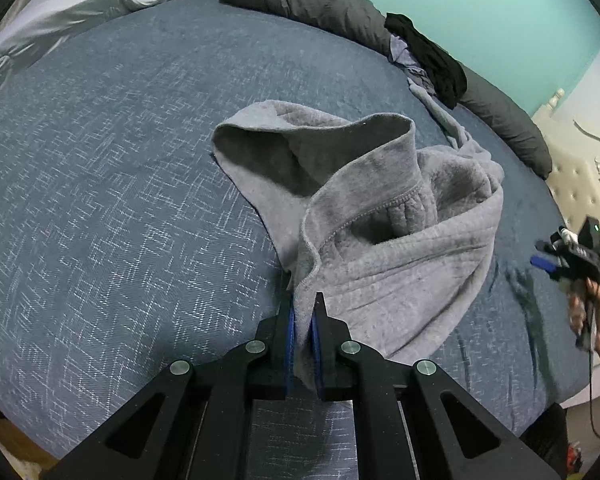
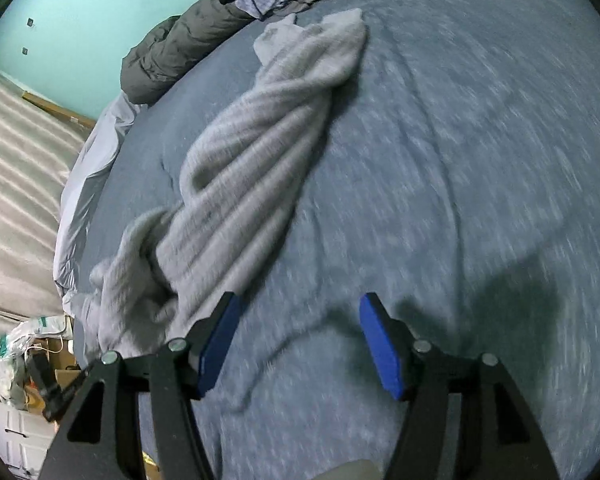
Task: Fold clothes
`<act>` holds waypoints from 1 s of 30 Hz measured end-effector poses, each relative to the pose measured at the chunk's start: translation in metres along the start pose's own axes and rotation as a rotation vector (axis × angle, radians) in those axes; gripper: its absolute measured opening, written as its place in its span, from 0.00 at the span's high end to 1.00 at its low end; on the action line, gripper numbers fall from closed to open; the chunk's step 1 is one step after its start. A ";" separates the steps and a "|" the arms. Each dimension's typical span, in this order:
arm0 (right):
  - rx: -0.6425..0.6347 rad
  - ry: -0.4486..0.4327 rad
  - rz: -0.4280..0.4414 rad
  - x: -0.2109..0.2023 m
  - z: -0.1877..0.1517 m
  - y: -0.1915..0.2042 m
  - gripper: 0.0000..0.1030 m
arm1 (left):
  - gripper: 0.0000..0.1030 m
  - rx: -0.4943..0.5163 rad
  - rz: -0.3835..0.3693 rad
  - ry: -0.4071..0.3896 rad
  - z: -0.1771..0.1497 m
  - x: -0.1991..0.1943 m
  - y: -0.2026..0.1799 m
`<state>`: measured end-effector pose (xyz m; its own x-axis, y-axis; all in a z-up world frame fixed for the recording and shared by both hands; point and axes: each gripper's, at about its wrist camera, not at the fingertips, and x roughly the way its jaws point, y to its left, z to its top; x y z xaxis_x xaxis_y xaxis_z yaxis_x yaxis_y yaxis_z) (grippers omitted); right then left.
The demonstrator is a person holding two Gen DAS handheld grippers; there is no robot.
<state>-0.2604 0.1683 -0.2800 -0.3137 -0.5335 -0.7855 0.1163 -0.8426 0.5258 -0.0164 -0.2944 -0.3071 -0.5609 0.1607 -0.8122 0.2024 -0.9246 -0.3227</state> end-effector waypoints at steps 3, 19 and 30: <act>0.013 0.003 0.012 0.013 0.018 0.006 0.38 | 0.93 0.008 0.001 0.002 0.000 0.000 -0.003; 0.085 -0.015 0.069 0.066 0.073 0.010 0.38 | 0.93 0.038 0.005 0.028 -0.003 0.002 -0.012; -0.002 -0.118 0.076 0.047 0.061 0.024 0.92 | 0.93 0.064 0.011 0.015 -0.001 -0.003 -0.018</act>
<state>-0.3296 0.1278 -0.2843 -0.4124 -0.5839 -0.6992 0.1457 -0.8000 0.5821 -0.0172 -0.2780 -0.2997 -0.5468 0.1551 -0.8228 0.1563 -0.9465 -0.2823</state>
